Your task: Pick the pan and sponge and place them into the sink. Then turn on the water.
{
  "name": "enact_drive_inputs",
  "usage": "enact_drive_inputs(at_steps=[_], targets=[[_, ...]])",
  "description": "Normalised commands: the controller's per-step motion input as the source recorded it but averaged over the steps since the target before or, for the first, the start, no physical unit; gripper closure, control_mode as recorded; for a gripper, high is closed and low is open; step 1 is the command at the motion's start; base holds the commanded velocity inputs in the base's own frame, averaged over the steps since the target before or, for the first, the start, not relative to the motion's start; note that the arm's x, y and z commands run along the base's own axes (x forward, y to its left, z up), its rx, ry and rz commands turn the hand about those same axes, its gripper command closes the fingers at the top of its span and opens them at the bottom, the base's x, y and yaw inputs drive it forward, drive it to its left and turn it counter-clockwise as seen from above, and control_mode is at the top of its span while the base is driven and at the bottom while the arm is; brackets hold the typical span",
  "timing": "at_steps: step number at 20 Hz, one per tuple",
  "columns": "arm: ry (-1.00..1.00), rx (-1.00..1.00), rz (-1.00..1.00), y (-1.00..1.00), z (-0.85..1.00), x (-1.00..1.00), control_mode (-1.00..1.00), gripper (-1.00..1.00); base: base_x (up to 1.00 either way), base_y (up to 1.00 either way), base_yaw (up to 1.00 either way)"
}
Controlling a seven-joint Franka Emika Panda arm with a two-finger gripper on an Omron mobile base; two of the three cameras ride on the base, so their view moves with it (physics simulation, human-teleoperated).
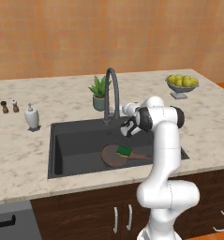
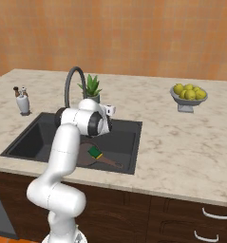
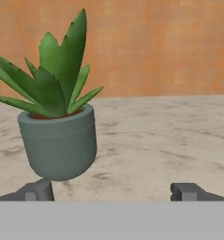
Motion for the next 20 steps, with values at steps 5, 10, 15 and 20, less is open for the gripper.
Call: enact_drive_inputs(at_steps=[5, 10, 15, 20], targets=[[0.00, 0.00, 0.00, -0.68, 0.06, 0.00, -1.00, -1.00, 0.00, 0.00, 0.00], [0.00, 0.00, 0.00, -0.98, 0.07, 0.00, -1.00, -1.00, 0.00, 0.00, 0.00], [0.00, 0.00, 0.00, -1.00, 0.09, 0.00, -1.00, -1.00, 0.00, 0.00, 0.00], [0.00, 0.00, 0.00, -1.00, 0.08, 0.00, -1.00, -1.00, 0.00, 0.00, 0.00]])
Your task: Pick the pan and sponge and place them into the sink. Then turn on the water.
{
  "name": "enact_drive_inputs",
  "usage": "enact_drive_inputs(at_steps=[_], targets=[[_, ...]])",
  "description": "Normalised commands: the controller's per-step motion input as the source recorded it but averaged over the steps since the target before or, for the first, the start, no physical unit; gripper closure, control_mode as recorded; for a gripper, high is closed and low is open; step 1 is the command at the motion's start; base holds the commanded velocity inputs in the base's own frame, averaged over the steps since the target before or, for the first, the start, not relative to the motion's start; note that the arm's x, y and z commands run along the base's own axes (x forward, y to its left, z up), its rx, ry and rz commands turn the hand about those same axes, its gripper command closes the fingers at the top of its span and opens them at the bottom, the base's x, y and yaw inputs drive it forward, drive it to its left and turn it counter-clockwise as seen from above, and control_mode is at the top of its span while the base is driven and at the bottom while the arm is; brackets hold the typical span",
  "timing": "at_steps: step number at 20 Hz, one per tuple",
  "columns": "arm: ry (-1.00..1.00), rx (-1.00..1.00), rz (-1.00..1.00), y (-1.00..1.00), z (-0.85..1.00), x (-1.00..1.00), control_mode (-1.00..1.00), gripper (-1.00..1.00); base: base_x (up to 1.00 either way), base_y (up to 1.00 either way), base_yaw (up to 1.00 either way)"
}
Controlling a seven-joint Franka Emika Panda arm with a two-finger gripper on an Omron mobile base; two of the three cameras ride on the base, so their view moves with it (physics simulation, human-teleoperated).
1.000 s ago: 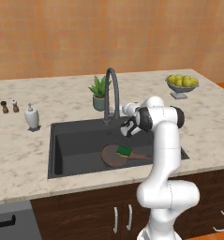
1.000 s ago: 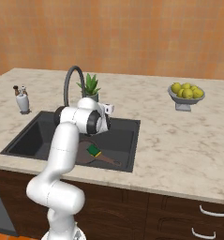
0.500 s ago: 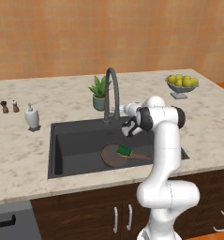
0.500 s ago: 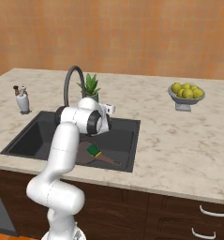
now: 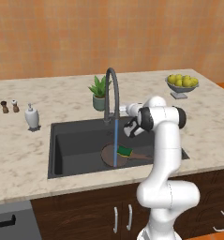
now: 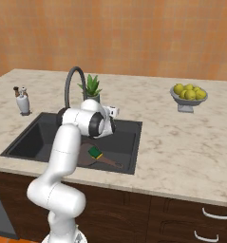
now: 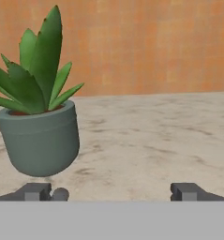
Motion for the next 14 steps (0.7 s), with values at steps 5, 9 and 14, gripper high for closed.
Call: enact_drive_inputs(at_steps=[5, 9, 14], targets=[[0.00, 0.00, 0.00, -1.00, 0.07, 0.00, -1.00, -1.00, 0.00, 0.00, 0.00], [0.01, 0.00, 0.00, -1.00, 0.10, 0.00, -1.00, -1.00, 0.00, 0.00, 0.00], [0.00, 0.00, 0.00, -0.67, 0.01, -0.04, -1.00, -1.00, 0.00, 0.00, 0.00]])
